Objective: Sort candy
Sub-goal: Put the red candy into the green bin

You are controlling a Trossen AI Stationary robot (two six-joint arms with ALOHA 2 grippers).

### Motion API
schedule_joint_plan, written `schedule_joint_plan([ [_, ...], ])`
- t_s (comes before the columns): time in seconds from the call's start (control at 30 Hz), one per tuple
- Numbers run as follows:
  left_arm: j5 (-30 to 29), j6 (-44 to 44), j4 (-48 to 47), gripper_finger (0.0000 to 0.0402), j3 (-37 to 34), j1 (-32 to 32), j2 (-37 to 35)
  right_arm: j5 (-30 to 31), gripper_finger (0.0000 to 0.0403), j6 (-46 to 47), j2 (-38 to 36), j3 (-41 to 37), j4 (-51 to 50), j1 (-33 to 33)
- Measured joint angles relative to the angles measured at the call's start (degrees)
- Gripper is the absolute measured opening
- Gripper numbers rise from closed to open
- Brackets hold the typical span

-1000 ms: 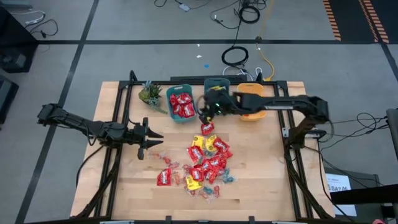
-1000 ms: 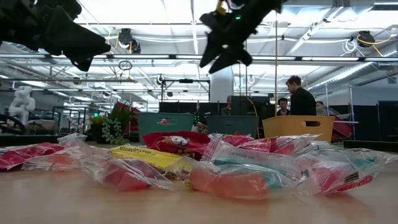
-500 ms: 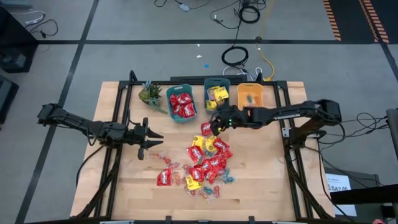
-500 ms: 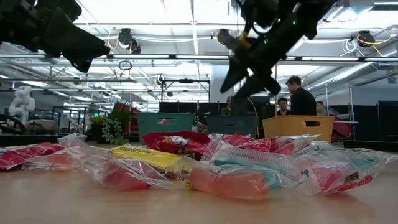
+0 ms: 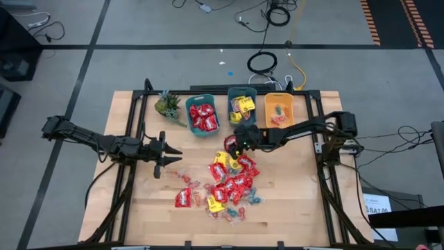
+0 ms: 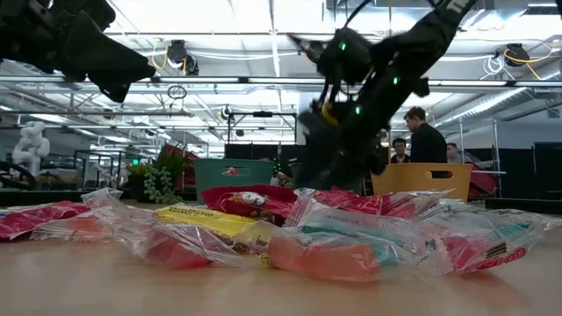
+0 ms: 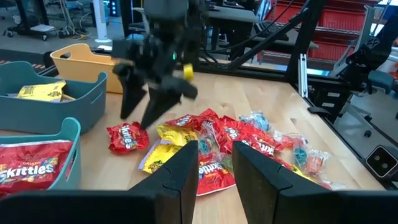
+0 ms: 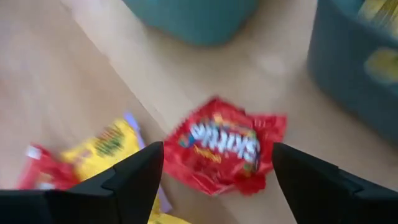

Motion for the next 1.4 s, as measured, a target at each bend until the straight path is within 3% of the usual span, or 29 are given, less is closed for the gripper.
schedule_joint_plan([
  [0.2, 0.0, -2.8, 0.0, 0.0107, 0.0, 0.0, 0.0, 2.1, 0.0286, 1.7, 5.7, 0.3, 0.9, 0.1],
  [0.3, 0.0, -3.0, 0.0, 0.0107, 0.0, 0.0, 0.0, 2.4, 0.0253, 1.2, 6.7, 0.6, 0.5, 0.3],
  [0.4, 0.0, -3.0, 0.0, 0.0107, 0.0, 0.0, 0.0, 3.0, 0.0181, -0.8, 6.3, 0.8, 0.0, 1.2],
  [0.53, 0.0, -2.9, -0.1, 0.0107, 0.0, 0.0, 0.0, -0.4, 0.0045, 0.9, 4.0, 0.7, -0.5, 2.3],
  [0.6, 0.0, -2.9, -0.1, 0.0107, 0.0, 0.0, 0.0, -1.8, 0.0016, 1.5, 1.6, 0.7, -0.4, 2.5],
  [0.8, 0.0, -2.7, -0.1, 0.0107, 0.0, 0.0, 0.0, -0.5, 0.0009, -3.8, -5.5, 6.8, -2.0, 2.2],
  [0.97, -0.1, -2.8, -0.1, 0.0107, 0.0, 0.0, 0.1, 1.3, 0.0003, -12.6, -5.6, 16.9, -2.6, 0.8],
  [1.23, -0.1, -2.9, -0.1, 0.0107, 0.0, 0.0, 0.1, -1.2, 0.0003, -17.2, 6.4, 36.0, -13.8, -5.9],
  [1.4, -0.1, -2.9, -0.1, 0.0107, 0.0, 0.0, 0.1, -6.1, 0.0038, -17.3, 15.7, 44.2, -21.0, -8.0],
])
